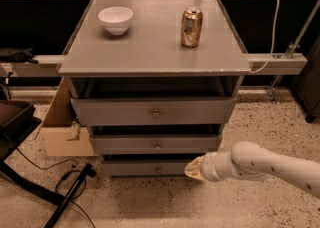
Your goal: Close middle drawer
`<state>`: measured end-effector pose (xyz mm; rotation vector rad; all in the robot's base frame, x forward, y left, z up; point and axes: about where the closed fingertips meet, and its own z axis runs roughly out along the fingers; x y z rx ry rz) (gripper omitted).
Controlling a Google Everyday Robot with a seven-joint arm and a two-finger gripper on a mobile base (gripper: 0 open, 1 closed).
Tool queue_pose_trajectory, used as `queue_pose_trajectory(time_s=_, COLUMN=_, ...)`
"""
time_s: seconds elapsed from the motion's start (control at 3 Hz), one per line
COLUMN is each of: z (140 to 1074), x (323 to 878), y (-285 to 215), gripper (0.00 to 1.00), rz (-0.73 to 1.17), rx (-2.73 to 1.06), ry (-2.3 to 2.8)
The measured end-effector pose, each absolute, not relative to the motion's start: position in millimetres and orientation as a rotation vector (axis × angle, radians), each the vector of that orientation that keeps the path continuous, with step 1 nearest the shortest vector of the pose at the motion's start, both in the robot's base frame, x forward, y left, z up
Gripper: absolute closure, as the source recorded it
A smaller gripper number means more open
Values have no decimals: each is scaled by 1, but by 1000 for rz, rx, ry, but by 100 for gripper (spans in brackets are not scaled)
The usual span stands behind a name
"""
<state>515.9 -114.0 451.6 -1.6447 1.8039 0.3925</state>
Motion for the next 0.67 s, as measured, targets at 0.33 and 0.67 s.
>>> queue_pose_trajectory(time_s=0.33, z=486, x=459, y=-132, gripper=100, rz=424, rx=-1834, ry=1866)
queue_pose_trajectory(time_s=0.67, z=521, x=414, y=-167, gripper=100, rz=347, rx=-1889, ry=2005)
